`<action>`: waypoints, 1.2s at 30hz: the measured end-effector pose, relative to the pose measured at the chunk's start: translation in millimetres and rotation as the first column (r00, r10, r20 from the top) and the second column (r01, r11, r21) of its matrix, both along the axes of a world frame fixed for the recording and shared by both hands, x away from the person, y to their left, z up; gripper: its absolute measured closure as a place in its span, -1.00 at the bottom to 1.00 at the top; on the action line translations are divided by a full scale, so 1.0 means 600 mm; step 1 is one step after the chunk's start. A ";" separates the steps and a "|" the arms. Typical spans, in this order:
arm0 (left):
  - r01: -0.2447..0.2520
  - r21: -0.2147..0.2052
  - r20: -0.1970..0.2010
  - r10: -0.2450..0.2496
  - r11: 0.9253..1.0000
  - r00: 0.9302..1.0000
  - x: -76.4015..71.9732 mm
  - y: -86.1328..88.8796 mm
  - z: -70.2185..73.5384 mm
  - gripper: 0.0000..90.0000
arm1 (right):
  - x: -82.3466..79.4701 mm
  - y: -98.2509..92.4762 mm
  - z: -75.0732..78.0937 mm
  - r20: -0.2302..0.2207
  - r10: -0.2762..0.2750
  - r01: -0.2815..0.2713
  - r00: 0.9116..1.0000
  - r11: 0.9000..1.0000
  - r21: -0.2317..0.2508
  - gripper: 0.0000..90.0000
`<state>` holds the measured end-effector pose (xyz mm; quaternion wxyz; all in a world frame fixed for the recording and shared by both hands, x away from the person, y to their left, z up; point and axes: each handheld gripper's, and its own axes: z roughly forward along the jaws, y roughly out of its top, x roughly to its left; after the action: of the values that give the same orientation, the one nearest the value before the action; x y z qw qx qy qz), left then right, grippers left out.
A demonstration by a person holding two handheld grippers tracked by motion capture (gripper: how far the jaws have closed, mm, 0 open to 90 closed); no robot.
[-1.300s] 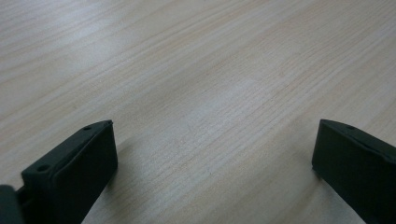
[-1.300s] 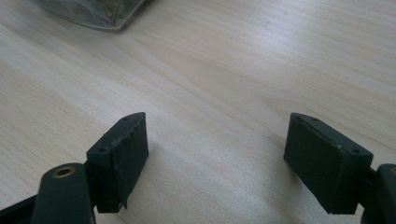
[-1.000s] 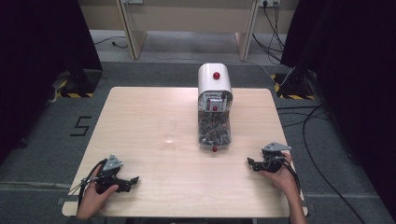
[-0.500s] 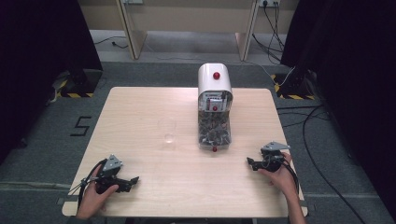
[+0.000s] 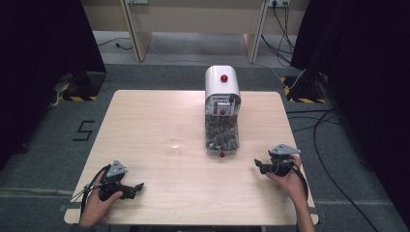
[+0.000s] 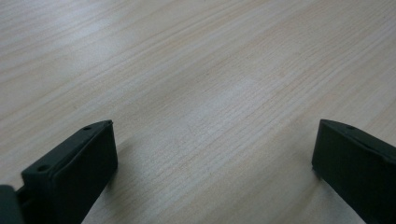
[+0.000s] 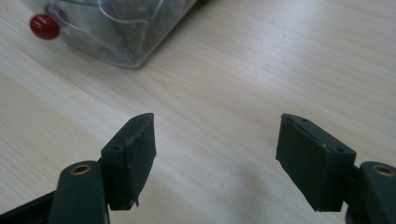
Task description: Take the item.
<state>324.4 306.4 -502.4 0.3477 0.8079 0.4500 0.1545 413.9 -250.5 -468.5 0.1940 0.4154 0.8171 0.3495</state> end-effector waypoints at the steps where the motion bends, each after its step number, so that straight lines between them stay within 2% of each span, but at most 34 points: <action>1: -0.001 -0.001 0.000 0.001 1.000 1.000 0.000 0.000 0.000 -1.00 | -0.001 0.003 0.004 0.010 0.006 -0.006 1.000 1.000 -0.001 -0.35; 7: 0.000 0.000 0.000 0.000 1.000 1.000 0.000 0.000 0.000 -1.00 | -0.005 0.013 0.021 0.048 0.032 -0.032 0.998 0.999 0.004 -0.29; 13: -0.001 -0.001 0.000 0.001 1.000 1.000 0.000 0.000 0.000 -1.00 | -0.009 0.022 0.031 0.062 0.048 -0.048 0.997 0.999 -0.004 -0.26; 17: 0.000 0.000 0.000 0.000 1.000 1.000 0.000 0.000 0.000 -1.00 | -0.013 0.033 0.045 0.092 0.075 -0.075 0.993 0.997 -0.004 -0.23; 21: 0.000 0.000 0.000 0.000 1.000 1.000 0.000 0.000 0.000 -1.00 | -0.015 0.041 0.054 0.103 0.086 -0.086 0.991 0.996 -0.004 -0.22; 25: 0.000 0.000 0.000 0.000 1.000 1.000 0.000 0.000 0.000 -1.00 | -0.014 0.051 0.061 0.130 0.097 -0.090 0.987 0.994 -0.060 -0.21; 28: 0.000 0.000 0.000 0.000 1.000 1.000 0.000 0.000 0.000 -1.00 | -0.014 0.059 0.067 0.134 0.119 -0.116 0.984 0.993 -0.031 -0.21; 31: 0.000 0.000 0.000 0.000 1.000 1.000 0.000 0.000 0.000 -1.00 | -0.015 0.065 0.071 0.137 0.131 -0.127 0.982 0.991 -0.034 -0.20; 36: -0.001 -0.001 0.000 0.001 1.000 1.000 0.000 0.000 0.000 -1.00 | -0.014 0.069 0.074 0.137 0.141 -0.140 0.981 0.990 -0.014 -0.18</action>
<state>324.4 306.3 -502.5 0.3480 0.8075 0.4504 0.1547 405.4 -209.1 -424.0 0.2255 0.3313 0.8297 0.3885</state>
